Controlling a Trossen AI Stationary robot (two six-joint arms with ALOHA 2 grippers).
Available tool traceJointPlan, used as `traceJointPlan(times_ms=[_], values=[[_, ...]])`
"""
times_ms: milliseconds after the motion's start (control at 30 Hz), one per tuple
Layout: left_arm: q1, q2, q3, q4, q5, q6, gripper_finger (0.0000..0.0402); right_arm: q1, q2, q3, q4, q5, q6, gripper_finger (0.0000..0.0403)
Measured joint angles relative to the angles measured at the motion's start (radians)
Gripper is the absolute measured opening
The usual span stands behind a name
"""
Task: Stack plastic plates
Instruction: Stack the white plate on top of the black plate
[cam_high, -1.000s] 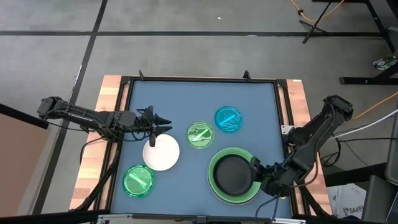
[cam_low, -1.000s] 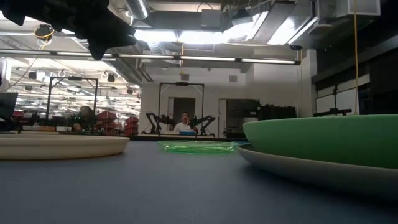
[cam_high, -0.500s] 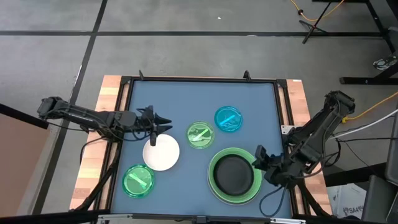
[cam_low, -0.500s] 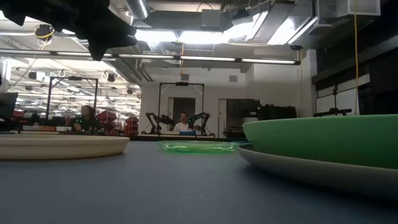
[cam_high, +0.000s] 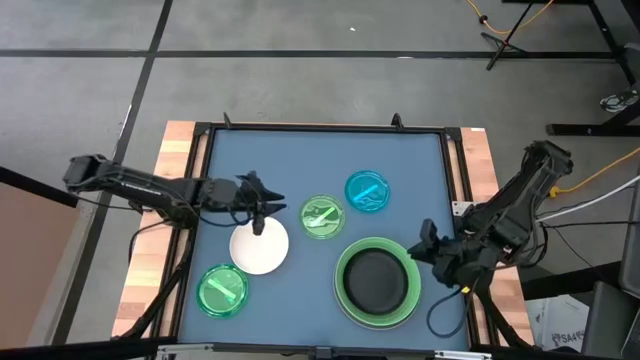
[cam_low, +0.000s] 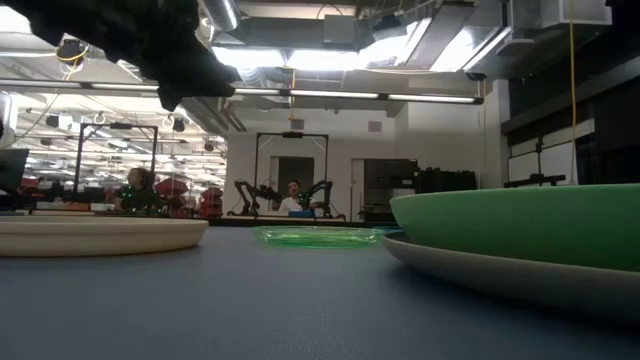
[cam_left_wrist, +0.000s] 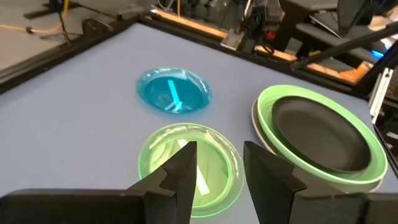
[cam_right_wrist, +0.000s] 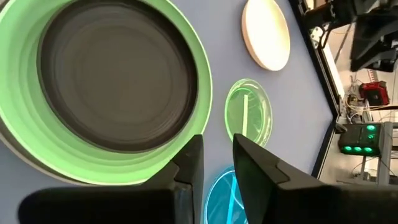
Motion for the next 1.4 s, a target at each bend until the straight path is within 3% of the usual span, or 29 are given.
traceJointPlan(times_ms=[333,567,833,1400], values=[[0.064,0.185,0.12,-0.069,0.179,0.0,0.0124,0.0,-0.014,0.0,0.0,0.001,0.0,0.0078],[0.097,0.301,0.225,-0.298,0.293,0.0,0.0115,0.0,-0.014,0.0,0.0,0.001,0.0,0.0078],[0.12,0.378,0.298,-0.446,0.302,0.067,0.0095,0.0,-0.014,0.001,-0.011,0.001,-0.001,0.0078],[0.17,0.398,0.3,-0.673,0.287,0.326,0.0092,0.0,-0.014,0.001,-0.025,-0.002,0.0,0.0078]])
